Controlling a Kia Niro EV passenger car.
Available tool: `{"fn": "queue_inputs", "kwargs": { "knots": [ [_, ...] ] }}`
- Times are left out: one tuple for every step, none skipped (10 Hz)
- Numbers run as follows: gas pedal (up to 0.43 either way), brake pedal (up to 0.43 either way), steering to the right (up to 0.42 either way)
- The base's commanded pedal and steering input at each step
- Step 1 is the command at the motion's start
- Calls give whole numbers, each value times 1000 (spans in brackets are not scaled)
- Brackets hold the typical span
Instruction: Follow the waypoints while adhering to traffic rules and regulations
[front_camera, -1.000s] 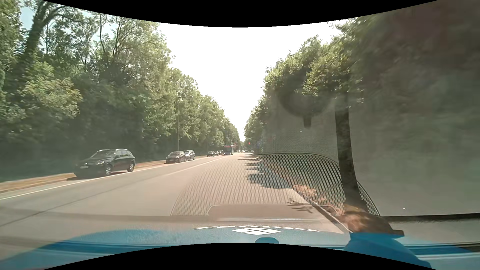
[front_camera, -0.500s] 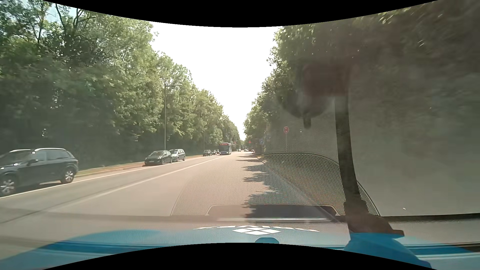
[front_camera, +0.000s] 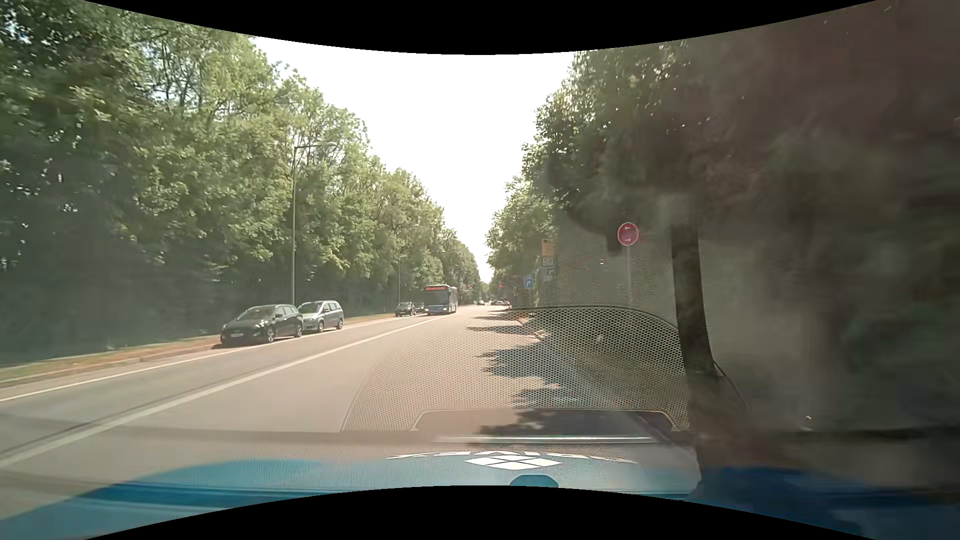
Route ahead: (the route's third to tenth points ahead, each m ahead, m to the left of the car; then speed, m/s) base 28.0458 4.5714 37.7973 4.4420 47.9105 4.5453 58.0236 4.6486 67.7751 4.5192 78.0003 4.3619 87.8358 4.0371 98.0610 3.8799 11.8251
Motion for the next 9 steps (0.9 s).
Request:
{"fn": "queue_inputs", "kwargs": {
  "knots": [
    [0,104,-4],
    [0,98,-4],
    [0,91,-4],
    [0,73,-4],
    [0,73,-4],
    [0,73,-4],
    [0,73,-4],
    [0,73,-4],
    [0,73,-4]
  ]
}}
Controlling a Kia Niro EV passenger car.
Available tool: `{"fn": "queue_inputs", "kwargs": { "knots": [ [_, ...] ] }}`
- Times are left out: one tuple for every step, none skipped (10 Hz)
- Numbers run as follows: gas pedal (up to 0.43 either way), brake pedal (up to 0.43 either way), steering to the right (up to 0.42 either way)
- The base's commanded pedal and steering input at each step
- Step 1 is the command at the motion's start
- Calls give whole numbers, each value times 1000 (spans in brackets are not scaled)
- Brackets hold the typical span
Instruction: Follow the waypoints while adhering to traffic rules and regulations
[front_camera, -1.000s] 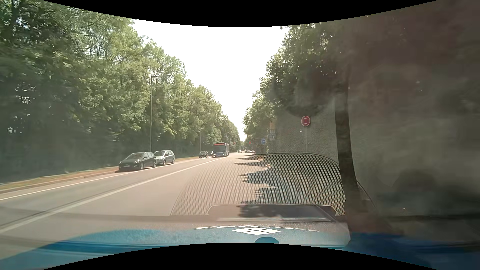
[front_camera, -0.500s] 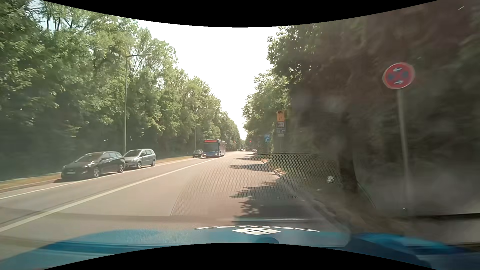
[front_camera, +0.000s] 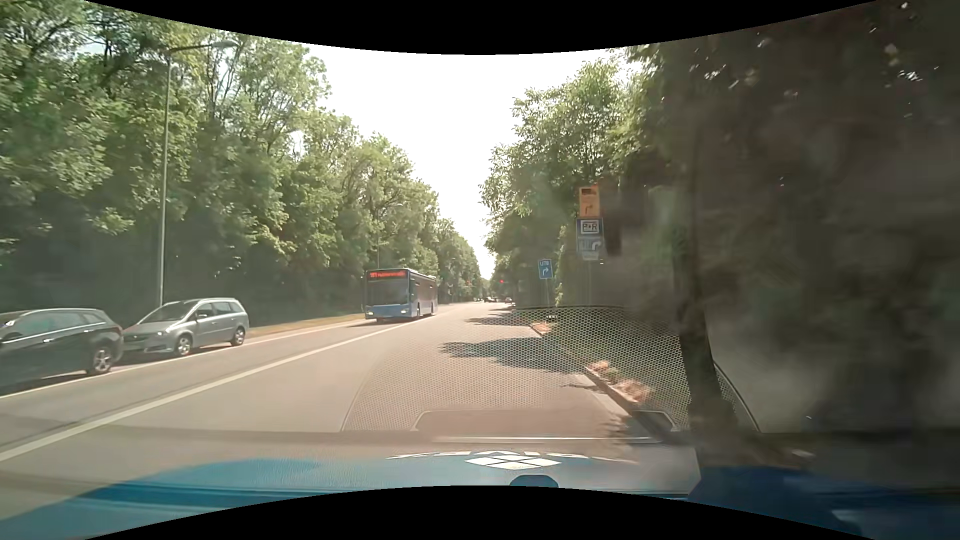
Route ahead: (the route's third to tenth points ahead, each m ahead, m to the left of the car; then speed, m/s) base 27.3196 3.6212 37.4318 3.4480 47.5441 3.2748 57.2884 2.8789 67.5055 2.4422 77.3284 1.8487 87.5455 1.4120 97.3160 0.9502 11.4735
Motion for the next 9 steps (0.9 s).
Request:
{"fn": "queue_inputs", "kwargs": {
  "knots": [
    [0,79,-4],
    [0,79,-4],
    [0,85,-4],
    [0,85,-4],
    [0,79,-4],
    [0,85,-4],
    [0,85,-4],
    [0,85,-4],
    [0,79,-4]
  ]
}}
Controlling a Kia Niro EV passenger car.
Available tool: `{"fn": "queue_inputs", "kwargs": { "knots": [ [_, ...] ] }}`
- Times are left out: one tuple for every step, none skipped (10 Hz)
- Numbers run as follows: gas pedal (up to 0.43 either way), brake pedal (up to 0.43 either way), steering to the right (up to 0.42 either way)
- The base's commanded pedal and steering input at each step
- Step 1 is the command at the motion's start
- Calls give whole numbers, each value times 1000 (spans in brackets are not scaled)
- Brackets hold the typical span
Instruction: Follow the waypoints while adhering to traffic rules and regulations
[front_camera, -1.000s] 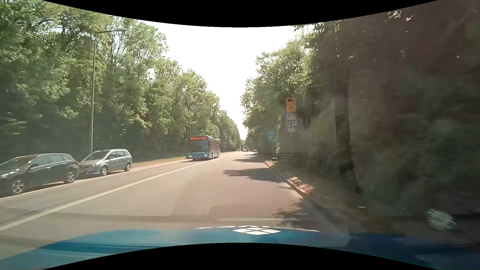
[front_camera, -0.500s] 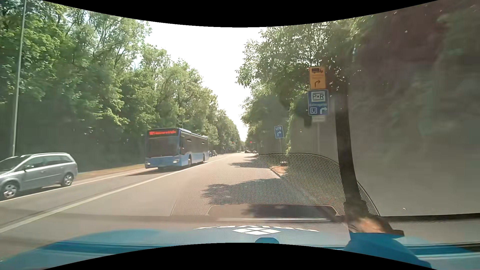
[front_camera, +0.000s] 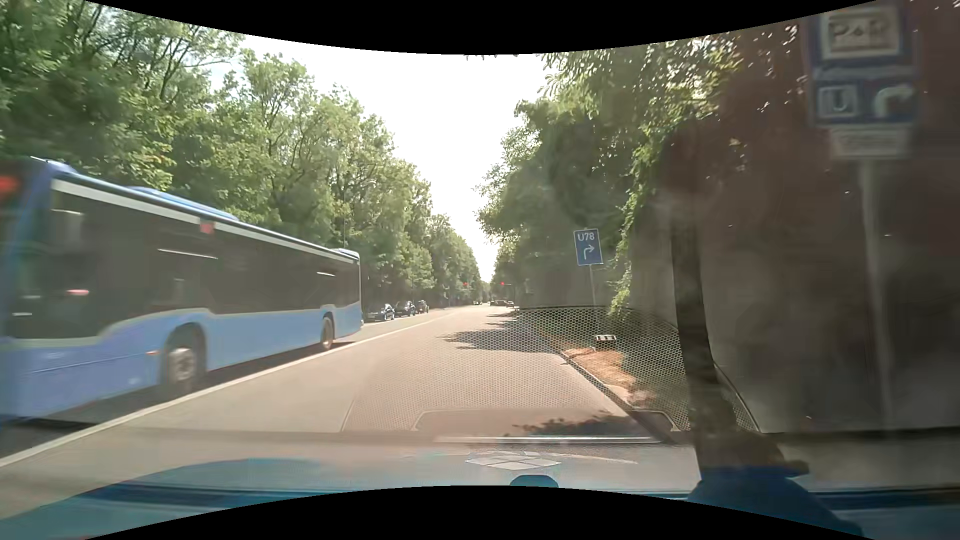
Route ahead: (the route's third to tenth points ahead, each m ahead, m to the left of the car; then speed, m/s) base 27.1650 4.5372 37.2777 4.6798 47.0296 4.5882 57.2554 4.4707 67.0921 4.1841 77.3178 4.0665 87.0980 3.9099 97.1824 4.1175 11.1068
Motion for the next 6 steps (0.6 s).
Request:
{"fn": "queue_inputs", "kwargs": {
  "knots": [
    [0,79,-3],
    [0,73,-3],
    [0,73,-3],
    [0,73,-3],
    [0,73,-3],
    [0,73,-3]
  ]
}}
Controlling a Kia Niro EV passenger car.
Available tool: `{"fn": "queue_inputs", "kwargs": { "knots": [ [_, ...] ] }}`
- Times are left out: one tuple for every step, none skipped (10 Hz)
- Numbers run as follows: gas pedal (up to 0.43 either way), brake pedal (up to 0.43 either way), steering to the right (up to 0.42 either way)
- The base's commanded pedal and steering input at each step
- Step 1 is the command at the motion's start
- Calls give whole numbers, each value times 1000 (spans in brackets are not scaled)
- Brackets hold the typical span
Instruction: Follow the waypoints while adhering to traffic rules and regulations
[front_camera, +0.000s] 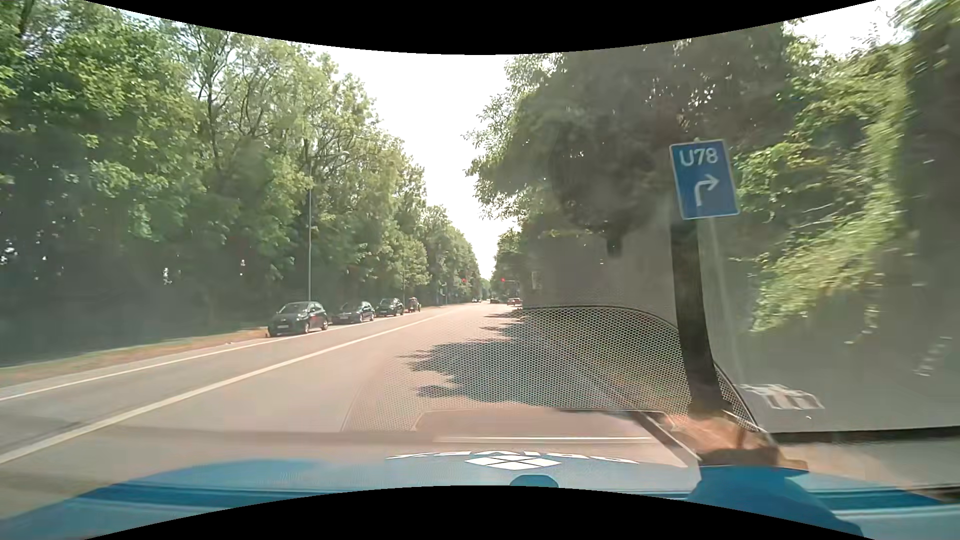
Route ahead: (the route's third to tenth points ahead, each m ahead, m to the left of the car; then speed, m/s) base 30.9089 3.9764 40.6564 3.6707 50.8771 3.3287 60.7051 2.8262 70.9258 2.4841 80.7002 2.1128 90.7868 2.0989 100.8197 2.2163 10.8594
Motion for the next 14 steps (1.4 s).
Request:
{"fn": "queue_inputs", "kwargs": {
  "knots": [
    [0,67,-3],
    [0,67,-3],
    [0,67,-3],
    [0,67,-3],
    [0,73,-3],
    [0,73,-3],
    [0,73,-3],
    [0,73,-3],
    [0,73,-4],
    [0,73,-4],
    [0,73,-4],
    [0,79,-4],
    [0,79,-3],
    [0,79,-4]
  ]
}}
